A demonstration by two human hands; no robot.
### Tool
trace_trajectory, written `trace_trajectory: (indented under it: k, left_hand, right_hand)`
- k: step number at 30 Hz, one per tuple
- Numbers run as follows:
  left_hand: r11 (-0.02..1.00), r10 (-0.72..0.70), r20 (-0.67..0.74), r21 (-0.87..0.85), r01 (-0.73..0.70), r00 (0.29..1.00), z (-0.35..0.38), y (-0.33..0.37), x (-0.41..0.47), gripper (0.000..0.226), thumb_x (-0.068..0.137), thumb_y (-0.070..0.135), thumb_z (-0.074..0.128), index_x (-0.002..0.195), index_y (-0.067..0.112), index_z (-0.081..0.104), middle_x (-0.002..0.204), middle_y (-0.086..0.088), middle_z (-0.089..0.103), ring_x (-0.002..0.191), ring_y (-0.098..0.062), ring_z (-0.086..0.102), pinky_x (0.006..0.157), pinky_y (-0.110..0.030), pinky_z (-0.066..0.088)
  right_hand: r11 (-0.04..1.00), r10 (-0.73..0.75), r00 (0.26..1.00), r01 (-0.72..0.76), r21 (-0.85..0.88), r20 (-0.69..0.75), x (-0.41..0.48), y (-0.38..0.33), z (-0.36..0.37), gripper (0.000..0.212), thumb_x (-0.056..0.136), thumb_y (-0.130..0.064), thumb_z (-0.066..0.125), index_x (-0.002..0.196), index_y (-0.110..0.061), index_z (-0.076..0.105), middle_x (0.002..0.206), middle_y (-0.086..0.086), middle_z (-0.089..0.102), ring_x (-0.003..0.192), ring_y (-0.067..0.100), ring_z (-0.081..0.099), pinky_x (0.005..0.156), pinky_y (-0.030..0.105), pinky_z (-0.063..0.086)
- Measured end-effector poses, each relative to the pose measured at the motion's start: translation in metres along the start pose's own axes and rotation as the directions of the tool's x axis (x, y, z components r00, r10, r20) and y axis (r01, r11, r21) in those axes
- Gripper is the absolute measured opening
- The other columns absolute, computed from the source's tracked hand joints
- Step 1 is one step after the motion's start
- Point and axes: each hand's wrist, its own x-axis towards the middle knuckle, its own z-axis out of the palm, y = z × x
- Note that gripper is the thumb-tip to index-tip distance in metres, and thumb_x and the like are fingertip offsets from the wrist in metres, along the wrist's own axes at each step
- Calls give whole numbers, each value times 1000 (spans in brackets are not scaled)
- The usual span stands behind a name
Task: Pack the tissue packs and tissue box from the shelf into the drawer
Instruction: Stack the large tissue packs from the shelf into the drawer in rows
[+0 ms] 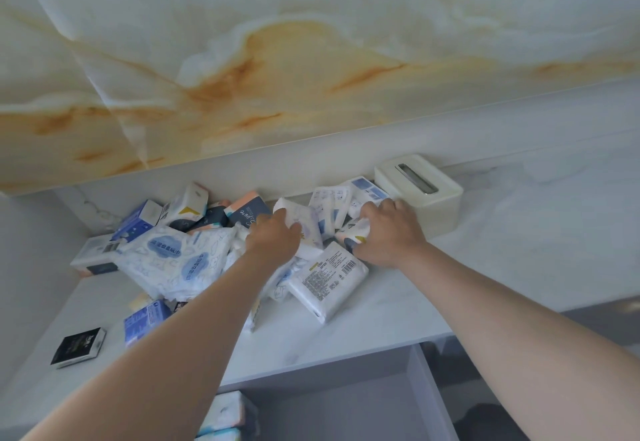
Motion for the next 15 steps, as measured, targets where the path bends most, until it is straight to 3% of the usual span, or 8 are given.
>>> trace_trajectory:
  k: [2,4,8,11,15]
  left_hand:
    - [997,46,-51,64,-42,998,-4,-1,-11,57,98,38,45,151,22,30,151,-13,32,137,-33,29,112,-46,31]
    - [982,188,-96,41,-184,978,-7,-1,-22,61,95,31,53,151,24,29,153,-6,31,140,-29,25,115,-45,25]
    - [857,505,-128,-46,-514,854,-16,-1,-47,85,78,31,76,149,31,29,147,5,39,136,-20,31,112,-42,31]
    - [783,587,-167,-130,-608,792,-23,-7,-69,93,69,33,84,147,32,33,134,8,48,124,-17,39,103,-34,36]
    - [791,522,-314,-169,-587,793,-38,-31,-103,60,75,29,80,129,26,55,115,4,60,107,-22,54,90,-35,45]
  right_hand:
    - [1000,-12,995,9,-24,-101,-5,-6,-8,63,69,-67,61,118,-28,54,116,4,56,111,28,49,93,37,34]
    - [999,-31,985,25,-35,-167,-12,-13,-16,61,70,-68,59,115,-26,56,113,4,57,107,29,52,89,38,36]
    - [991,-30,971,60,120,-236,-27,-32,-38,64,69,-68,60,114,-23,58,113,5,54,105,29,53,85,37,43]
    - [900,-29,988,93,426,-153,-47,-56,-63,78,57,-73,53,121,-27,54,124,-2,47,112,20,51,89,33,44]
    - [751,-101,995,68,657,12,-74,-91,-79,71,59,-67,68,121,-39,48,127,-15,46,117,7,50,95,32,46]
